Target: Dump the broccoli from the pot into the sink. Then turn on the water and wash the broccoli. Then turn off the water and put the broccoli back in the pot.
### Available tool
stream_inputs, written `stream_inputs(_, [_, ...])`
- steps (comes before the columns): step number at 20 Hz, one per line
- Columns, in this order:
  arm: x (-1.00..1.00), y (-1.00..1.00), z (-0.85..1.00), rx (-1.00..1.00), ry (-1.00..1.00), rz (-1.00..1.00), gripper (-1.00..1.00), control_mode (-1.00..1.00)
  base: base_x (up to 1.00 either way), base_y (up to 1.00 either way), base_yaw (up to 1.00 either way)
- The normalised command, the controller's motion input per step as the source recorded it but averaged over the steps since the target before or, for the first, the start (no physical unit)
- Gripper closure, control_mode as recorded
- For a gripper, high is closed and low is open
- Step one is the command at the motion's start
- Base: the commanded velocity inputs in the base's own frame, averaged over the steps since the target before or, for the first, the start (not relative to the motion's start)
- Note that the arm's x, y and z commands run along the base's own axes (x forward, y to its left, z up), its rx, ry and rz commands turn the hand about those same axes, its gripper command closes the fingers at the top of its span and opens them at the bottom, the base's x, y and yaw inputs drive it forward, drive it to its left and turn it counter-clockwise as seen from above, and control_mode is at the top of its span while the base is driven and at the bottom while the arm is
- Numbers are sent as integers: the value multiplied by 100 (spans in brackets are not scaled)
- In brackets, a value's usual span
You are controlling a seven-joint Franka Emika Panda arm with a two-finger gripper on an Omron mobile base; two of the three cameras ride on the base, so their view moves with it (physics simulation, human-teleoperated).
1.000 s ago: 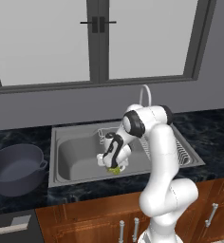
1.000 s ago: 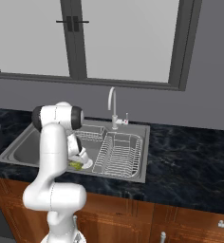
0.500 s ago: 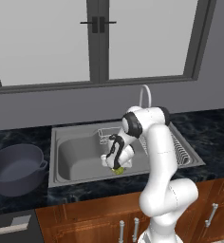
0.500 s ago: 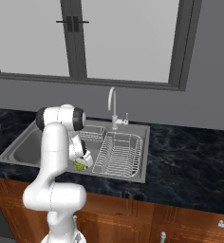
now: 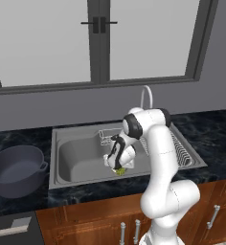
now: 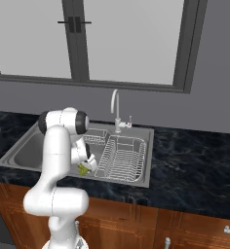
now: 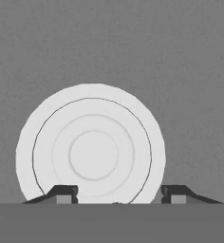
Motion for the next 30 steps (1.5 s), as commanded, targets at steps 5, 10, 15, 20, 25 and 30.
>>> stream_inputs(5, [-42, -10, 1, 0, -10, -11, 100, -100, 0, 0, 0])
stream_inputs(10, [-52, 0, 25, 0, -16, -15, 100, -100, 0, 0, 0])
stream_inputs(15, [-21, 0, 73, 0, -12, -7, 100, -100, 0, 0, 0])
stream_inputs(20, [-14, 0, 99, 3, -3, 0, 100, -100, 0, 0, 0])
stream_inputs(25, [-45, 0, 98, 5, 0, 0, 100, -100, 0, 0, 0])
stream_inputs(30, [-29, 13, 100, 1, 6, 1, 100, -100, 0, 0, 0])
